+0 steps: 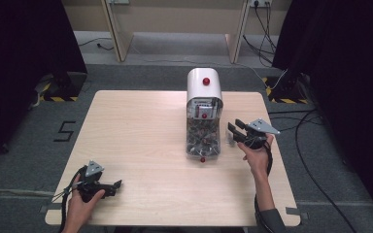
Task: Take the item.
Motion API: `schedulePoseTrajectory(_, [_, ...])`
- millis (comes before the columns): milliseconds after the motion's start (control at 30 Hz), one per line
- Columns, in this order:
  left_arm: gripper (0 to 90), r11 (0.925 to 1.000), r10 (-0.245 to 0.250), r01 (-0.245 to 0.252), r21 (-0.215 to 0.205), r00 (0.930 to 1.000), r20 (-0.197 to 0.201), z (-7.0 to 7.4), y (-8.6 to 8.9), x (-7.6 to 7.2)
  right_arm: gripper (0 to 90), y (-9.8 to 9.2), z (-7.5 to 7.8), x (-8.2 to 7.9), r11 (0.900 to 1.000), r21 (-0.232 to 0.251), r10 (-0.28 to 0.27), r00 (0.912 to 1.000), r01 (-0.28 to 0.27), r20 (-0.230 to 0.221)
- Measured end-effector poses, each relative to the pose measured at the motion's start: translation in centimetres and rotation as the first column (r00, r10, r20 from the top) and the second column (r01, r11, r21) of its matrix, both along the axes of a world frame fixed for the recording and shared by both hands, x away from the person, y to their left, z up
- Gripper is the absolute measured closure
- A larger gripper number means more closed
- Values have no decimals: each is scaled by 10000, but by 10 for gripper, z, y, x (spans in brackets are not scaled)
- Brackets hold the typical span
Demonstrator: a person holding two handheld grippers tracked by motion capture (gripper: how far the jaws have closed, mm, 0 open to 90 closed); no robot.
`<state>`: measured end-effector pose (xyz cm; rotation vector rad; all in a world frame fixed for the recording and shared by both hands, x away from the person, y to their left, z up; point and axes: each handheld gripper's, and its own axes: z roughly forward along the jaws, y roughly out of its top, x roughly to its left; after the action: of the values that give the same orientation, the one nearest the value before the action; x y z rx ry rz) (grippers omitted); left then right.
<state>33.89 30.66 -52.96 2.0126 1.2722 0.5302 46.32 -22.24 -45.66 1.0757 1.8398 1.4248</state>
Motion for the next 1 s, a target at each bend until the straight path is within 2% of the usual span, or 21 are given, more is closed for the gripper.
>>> schedulePoseTrajectory(467, [0,10000,0,0,0,10000,1,0,0,0,570,21,4,-9,9971,-378,649,9977,-655,-182])
schedulePoseTrajectory(1000, [0,10000,0,0,1,10000,0,0,0,0,543,24,5,-28,9933,-651,929,9950,-952,-369])
